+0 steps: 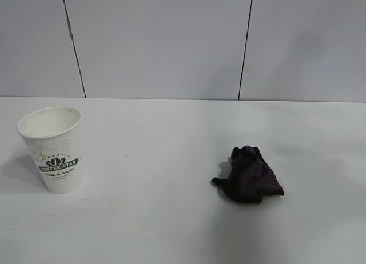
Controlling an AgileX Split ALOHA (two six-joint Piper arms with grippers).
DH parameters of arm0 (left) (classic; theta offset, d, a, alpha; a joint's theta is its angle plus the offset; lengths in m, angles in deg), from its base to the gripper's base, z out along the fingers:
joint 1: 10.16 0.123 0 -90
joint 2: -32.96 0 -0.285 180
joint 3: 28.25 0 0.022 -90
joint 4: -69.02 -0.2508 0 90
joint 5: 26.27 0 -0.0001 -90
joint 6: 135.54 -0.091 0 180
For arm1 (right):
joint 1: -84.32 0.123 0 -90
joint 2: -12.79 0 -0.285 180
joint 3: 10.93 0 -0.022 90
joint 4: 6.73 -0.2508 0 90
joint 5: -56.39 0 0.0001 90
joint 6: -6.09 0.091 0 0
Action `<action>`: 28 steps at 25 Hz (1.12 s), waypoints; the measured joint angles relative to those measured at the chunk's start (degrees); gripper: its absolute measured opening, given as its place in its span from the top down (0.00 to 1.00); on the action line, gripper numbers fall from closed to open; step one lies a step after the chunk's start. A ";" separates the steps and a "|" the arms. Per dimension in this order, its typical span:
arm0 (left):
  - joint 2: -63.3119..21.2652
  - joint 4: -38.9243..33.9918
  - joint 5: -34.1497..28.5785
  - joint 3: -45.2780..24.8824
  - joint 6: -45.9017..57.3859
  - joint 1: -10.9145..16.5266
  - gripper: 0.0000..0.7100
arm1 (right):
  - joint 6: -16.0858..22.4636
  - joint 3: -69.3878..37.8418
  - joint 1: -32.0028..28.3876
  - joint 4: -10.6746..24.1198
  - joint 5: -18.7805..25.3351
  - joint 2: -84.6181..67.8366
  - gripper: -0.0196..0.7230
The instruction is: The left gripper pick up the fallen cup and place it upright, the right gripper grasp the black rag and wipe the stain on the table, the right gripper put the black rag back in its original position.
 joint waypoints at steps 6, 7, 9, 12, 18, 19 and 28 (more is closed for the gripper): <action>0.00 0.00 0.00 0.00 -0.05 0.00 0.16 | -6.66 0.00 -0.06 -14.72 4.73 -23.49 0.17; 0.00 0.00 0.00 0.00 -0.05 0.00 0.16 | -7.88 0.00 -0.06 -17.31 5.16 -26.82 0.17; 0.00 0.00 0.00 0.00 -0.05 0.00 0.16 | -10.64 0.00 -0.06 -22.96 5.71 -34.21 0.17; 0.00 0.00 0.00 0.00 -0.05 0.00 0.16 | -13.26 -1.72 1.10 -28.32 5.50 -43.10 0.17; 0.00 0.00 0.00 0.00 -0.05 0.00 0.16 | -13.93 -14.53 6.17 -28.69 6.68 -55.42 0.17; 0.00 0.00 0.00 0.00 -0.05 0.00 0.16 | -13.99 -17.76 6.70 -27.85 7.06 -56.81 0.17; 0.00 0.00 0.00 0.00 -0.05 0.00 0.16 | -13.98 -43.53 11.57 -23.61 4.75 -59.23 0.18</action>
